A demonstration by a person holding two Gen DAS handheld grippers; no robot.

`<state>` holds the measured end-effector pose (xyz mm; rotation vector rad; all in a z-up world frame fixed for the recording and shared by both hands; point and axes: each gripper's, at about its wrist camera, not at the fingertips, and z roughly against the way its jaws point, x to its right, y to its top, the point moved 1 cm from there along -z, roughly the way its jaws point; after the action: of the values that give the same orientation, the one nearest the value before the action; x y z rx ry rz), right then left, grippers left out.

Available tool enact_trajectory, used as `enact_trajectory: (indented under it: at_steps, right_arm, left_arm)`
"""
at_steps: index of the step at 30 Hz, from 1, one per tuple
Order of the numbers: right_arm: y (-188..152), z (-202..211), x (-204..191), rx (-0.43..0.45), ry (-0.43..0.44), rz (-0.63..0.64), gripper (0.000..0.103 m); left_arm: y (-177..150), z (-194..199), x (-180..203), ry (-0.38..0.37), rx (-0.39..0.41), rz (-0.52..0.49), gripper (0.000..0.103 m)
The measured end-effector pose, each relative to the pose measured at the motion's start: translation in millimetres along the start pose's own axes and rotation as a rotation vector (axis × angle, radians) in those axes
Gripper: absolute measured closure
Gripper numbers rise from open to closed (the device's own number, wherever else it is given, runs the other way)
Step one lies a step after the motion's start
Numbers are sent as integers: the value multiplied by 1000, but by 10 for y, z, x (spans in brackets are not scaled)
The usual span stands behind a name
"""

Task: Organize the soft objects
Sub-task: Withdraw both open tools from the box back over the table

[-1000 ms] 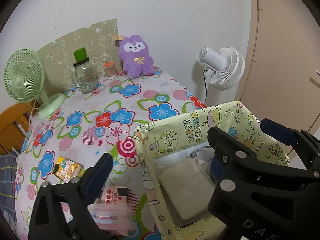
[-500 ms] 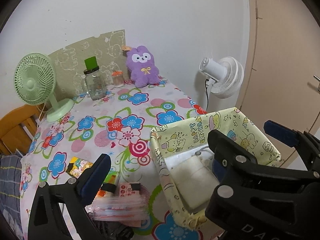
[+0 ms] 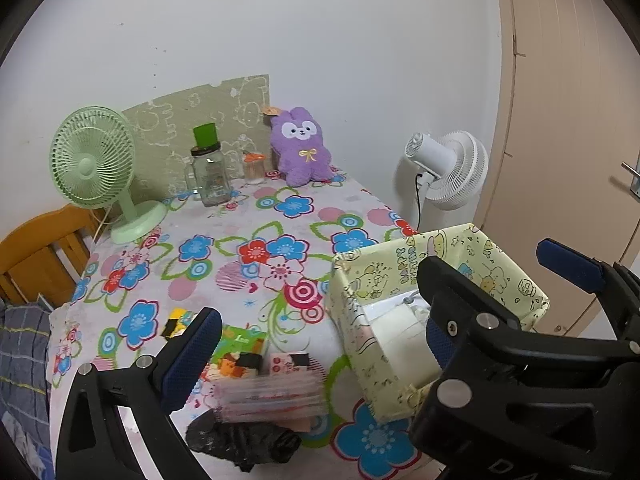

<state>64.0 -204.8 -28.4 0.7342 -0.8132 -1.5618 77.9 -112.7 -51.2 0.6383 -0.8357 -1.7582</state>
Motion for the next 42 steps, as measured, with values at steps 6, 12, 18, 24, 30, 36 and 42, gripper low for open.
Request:
enact_trajectory:
  at_steps: [6,12,18,24,30,36,42]
  right_arm:
    - [-30,95,-147,7,8,12,1]
    - [-68,188,-286,27,19,35,0]
    - [-122,245,-422,52,29,51,0]
    - [-187,256,-575,66,34,93,0]
    - [-304,243,-715,51,79,119,0]
    - [-460,153,-830,31,107,112,0]
    - [-604,52,-913,10,122,106,1]
  left_arm:
    - [-71,117,-120,12,14,9,0]
    - [-139,214,-230,19,28,24,0]
    - [-228,281,-337,35,38,33,0]
    - [-332,304,-465,60,32,44,0]
    - [-483,307,-592,59,20,58,0]
    - [-639,217,-723,58,-4,79,0]
    - [-786,131,-840,51,-33,100,0]
